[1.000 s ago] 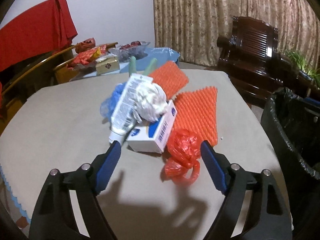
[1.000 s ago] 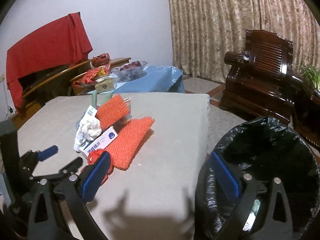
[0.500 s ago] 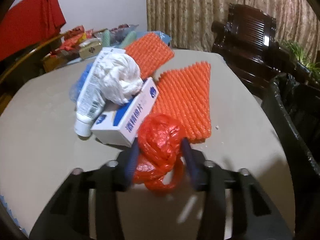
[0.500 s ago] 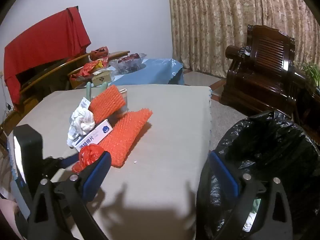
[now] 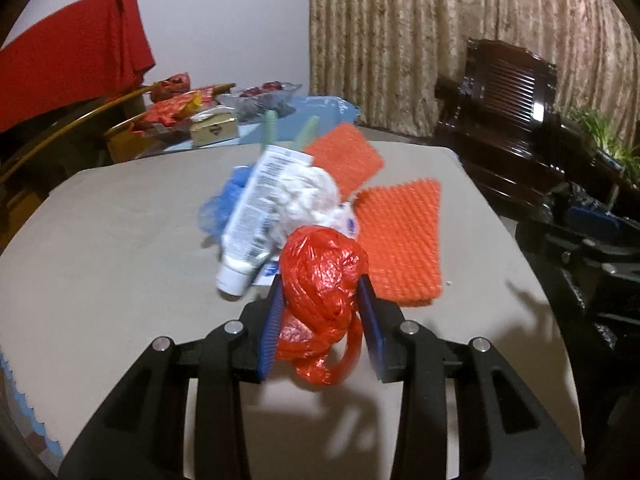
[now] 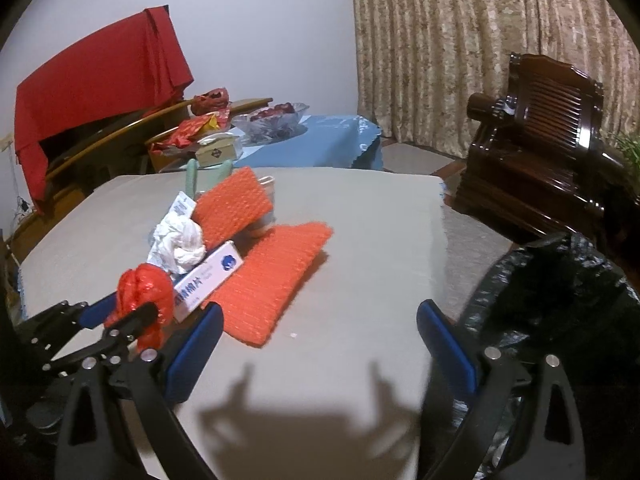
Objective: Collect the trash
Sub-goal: 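Grasp the long orange foam mesh sleeve with the right gripper and lift it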
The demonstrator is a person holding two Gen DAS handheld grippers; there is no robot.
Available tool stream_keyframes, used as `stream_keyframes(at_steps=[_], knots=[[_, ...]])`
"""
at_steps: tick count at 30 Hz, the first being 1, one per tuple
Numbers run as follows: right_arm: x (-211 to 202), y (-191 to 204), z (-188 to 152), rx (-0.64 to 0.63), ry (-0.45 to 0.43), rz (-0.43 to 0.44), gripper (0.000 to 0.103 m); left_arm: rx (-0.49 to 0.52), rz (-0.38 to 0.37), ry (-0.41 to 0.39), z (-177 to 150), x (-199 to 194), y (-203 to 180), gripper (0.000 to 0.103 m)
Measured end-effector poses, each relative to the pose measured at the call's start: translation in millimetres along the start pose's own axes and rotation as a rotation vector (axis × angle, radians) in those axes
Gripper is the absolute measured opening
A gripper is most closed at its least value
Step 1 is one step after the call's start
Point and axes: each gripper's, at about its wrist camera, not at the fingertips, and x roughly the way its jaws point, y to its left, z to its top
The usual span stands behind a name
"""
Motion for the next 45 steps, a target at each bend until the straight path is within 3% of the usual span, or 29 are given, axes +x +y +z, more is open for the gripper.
stream_keyframes(at_steps=[7, 14, 16, 24, 27, 45], knots=[[36.2, 20.6, 1.8, 0.005, 0.037, -0.002, 0.088, -0.031, 0.041, 0.007, 0.1, 4.6, 19.0, 0.035], [78.5, 31.9, -10.2, 0.019, 0.149, 0.002, 0.077, -0.045, 0.057, 0.006, 1.4, 5.3, 32.8, 0.035], [87.2, 33.9, -13.3, 0.027, 0.179, 0.015, 0.070, -0.050, 0.062, 0.005, 2.3, 5.9, 35.8, 0.035], [92.3, 44.2, -18.7, 0.005, 0.225, 0.104, 0.025, -0.057, 0.064, 0.013, 1.7, 7.0, 38.0, 0.035], [86.9, 42.8, -13.6, 0.011, 0.220, 0.123, 0.017, -0.051, 0.060, 0.009, 2.8, 4.9, 35.3, 0.035], [-1.1, 16.7, 17.9, -0.001, 0.094, 0.080, 0.014, -0.010, -0.007, -0.053, 24.3, -22.9, 4.8, 0.035]])
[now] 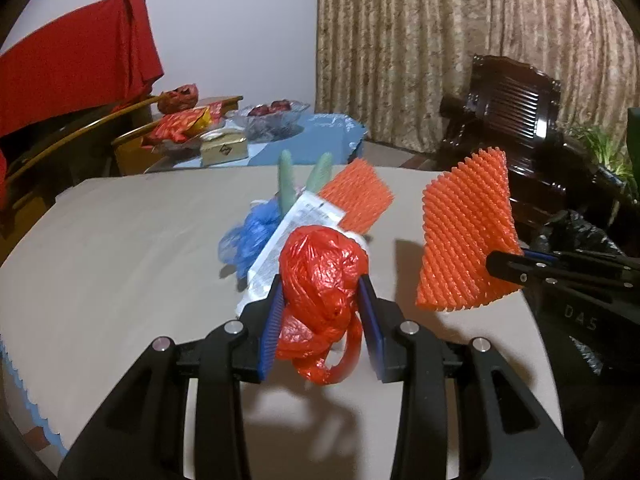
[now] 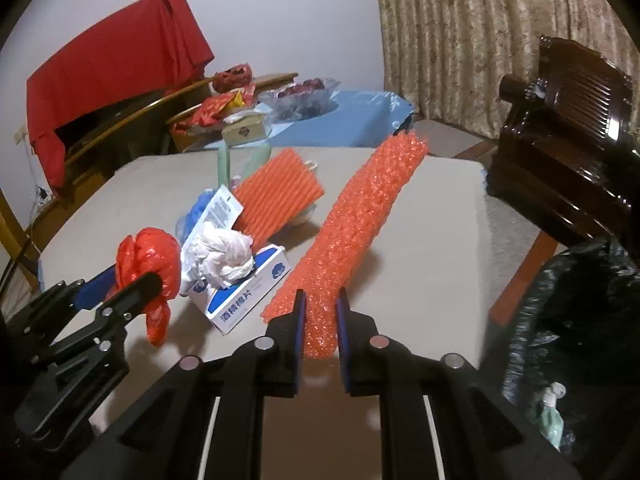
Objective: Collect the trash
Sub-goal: 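Grasp the long orange foam mesh sleeve with the right gripper and lift it, then drop the red bag and orange mesh into the bin with both grippers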
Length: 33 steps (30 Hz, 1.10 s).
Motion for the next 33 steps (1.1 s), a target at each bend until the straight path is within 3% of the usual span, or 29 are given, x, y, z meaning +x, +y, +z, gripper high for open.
stream_keyframes(at_steps=[19, 33], knots=[[-104.9, -41.6, 3.1, 0.043, -0.155, -0.092, 0.014, 0.049, -0.130, -0.087, 30.3, -44.2, -65.7, 0.035], [-167.4, -109.9, -21.9, 0.126, -0.202, -0.240, 0.014, 0.125, -0.284, -0.118, 39.0, -58.0, -142.9, 0.035]])
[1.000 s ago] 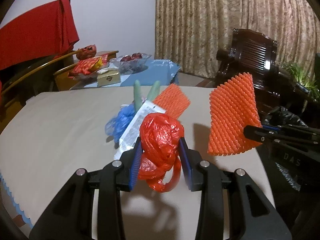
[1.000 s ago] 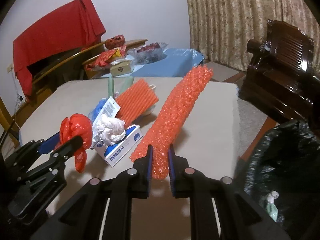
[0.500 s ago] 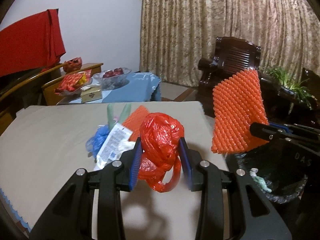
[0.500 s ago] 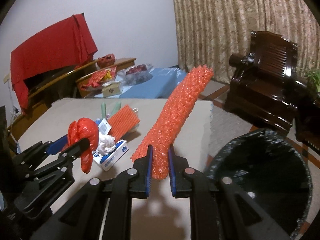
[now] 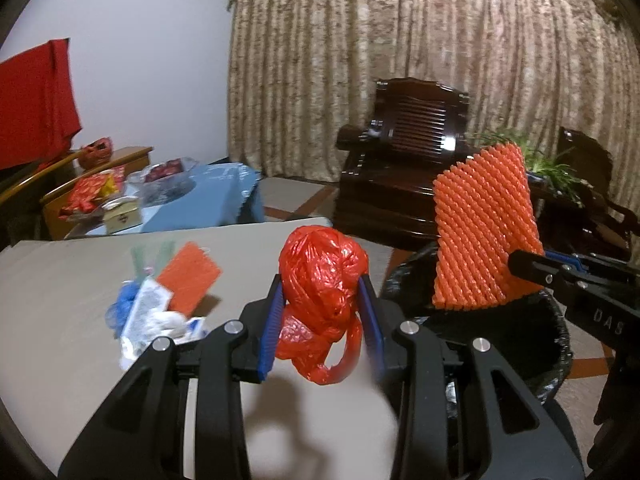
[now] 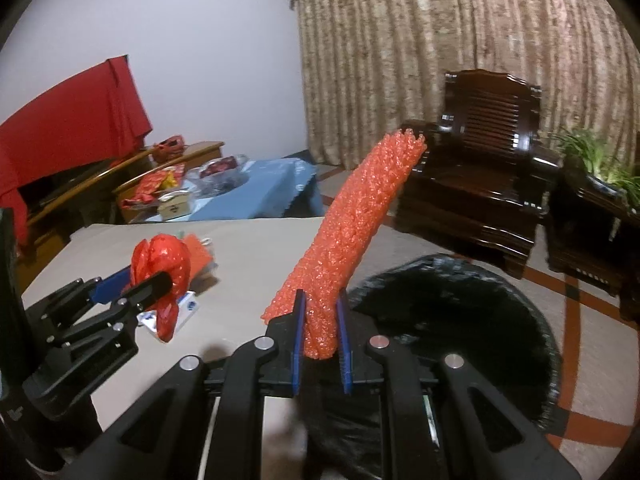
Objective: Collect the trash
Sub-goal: 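Drop the red bag and orange mesh into the bin with both grippers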
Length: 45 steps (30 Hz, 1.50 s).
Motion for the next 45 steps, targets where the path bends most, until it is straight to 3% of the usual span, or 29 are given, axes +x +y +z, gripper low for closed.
stream_keyframes(at_steps=[13, 23, 27, 28, 31, 33, 41, 45], knots=[[-16.3, -77.5, -27.5, 0.088, 0.029, -0.164, 0.014, 0.077, -0.138, 0.025, 0.8, 42.0, -79.8, 0.035], [-9.5, -117.1, -46.3, 0.143, 0.071, -0.228, 0.015, 0.104, -0.220, 0.082, -8.5, 78.8, -122.2, 0.036], [-4.0, -126.5, -52.6, 0.154, 0.096, -0.238, 0.018, 0.105, -0.244, 0.107, -10.2, 92.5, -133.4, 0.040], [-2.0, -128.3, -54.0, 0.153, 0.102, -0.240, 0.018, 0.102, -0.251, 0.113, -9.8, 95.8, -135.3, 0.045], [1.2, -131.3, -58.5, 0.154, 0.115, -0.249, 0.033, 0.099, -0.256, 0.118, -9.0, 99.5, -138.1, 0.056], [1.1, -133.2, -60.5, 0.164, 0.116, -0.260, 0.053, 0.094, -0.256, 0.116, -8.7, 101.5, -137.5, 0.063], [-8.5, -129.0, -57.7, 0.171, 0.075, -0.283, 0.095, 0.069, -0.189, 0.072, 1.4, 87.0, -107.4, 0.088], [-13.7, -113.8, -47.4, 0.150, 0.034, -0.255, 0.097, 0.055, -0.128, 0.040, 9.0, 70.4, -80.1, 0.093]])
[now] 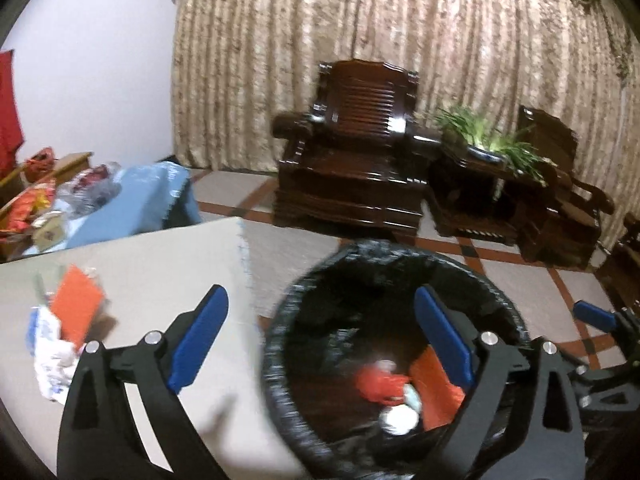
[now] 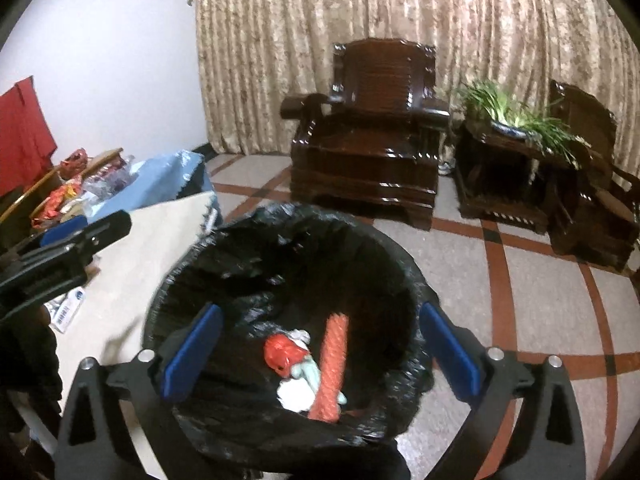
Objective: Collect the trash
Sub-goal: 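Drop the red bag and orange mesh into the bin with both grippers, then move the right gripper back to the pile and grasp the white tissue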
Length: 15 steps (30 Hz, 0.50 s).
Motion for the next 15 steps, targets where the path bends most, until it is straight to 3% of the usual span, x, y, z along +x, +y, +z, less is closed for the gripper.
stream_keyframes(at_steps=[15], knots=[[1.5, 102.9, 18.5, -0.111, -0.069, 0.172, 0.097, -0.088, 0.278, -0.027, -16.1, -74.8, 117.5, 0.095]])
